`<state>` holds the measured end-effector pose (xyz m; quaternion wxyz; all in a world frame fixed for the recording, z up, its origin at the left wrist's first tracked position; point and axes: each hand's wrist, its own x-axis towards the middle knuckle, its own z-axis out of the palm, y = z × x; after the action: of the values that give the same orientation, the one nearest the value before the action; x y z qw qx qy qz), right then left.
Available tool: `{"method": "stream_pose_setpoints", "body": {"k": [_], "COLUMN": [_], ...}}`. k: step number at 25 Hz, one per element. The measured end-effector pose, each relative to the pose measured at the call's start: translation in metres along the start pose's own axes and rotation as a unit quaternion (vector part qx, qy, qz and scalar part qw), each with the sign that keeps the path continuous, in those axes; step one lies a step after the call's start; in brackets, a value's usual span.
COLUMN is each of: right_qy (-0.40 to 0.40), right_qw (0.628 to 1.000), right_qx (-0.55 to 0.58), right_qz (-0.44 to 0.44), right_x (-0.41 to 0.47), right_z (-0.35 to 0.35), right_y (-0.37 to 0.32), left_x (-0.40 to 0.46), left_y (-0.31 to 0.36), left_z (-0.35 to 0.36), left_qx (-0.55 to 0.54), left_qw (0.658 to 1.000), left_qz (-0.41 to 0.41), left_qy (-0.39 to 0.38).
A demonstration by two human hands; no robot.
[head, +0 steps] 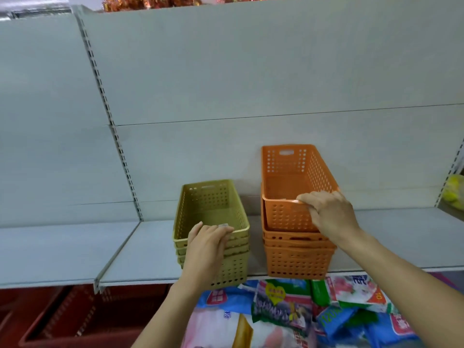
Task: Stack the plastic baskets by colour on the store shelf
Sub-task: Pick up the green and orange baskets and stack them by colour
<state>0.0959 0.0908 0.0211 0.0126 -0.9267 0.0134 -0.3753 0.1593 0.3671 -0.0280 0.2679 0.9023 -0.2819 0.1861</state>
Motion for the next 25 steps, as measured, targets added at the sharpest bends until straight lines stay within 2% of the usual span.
{"method": "stream_pose_setpoints", "body": {"k": [2, 5, 7, 12, 14, 16, 18, 21, 25], "right_qy": [-0.101, -0.269, -0.304, -0.195, -0.225, -0.279, -0.256, -0.176, -0.098], "right_qw": [0.994, 0.954, 0.942, 0.973, 0.966, 0.957, 0.965, 0.977, 0.969], "right_qx": [0.035, 0.118, 0.123, 0.076, 0.061, 0.028, 0.044, 0.117, 0.228], "right_qz": [0.024, 0.057, 0.066, 0.101, 0.115, 0.079, 0.042, 0.007, 0.019], "right_x": [-0.01, -0.019, -0.019, -0.018, -0.015, -0.019, -0.03, -0.054, -0.077], "right_z": [0.006, 0.003, -0.002, -0.007, -0.006, -0.001, 0.005, 0.019, 0.051], "right_y": [0.001, -0.001, -0.006, -0.017, -0.024, -0.044, -0.081, -0.156, -0.262], "left_x": [0.002, 0.006, 0.01, 0.01, 0.002, -0.008, -0.02, -0.05, -0.113], "left_y": [-0.007, -0.014, -0.017, -0.012, -0.007, -0.004, -0.008, -0.036, -0.108], "left_z": [0.003, 0.002, 0.001, -0.008, -0.013, -0.018, -0.024, -0.04, -0.081], "left_qx": [-0.021, -0.036, -0.036, -0.002, 0.031, 0.052, 0.069, 0.063, 0.022], "left_qw": [0.999, 0.999, 0.999, 0.999, 0.998, 0.997, 0.996, 0.998, 0.996], "left_qz": [0.012, 0.012, 0.007, -0.025, -0.039, -0.039, -0.022, 0.0, -0.021], "left_qy": [0.024, 0.025, 0.019, -0.027, -0.039, -0.051, -0.056, -0.024, 0.081]}}
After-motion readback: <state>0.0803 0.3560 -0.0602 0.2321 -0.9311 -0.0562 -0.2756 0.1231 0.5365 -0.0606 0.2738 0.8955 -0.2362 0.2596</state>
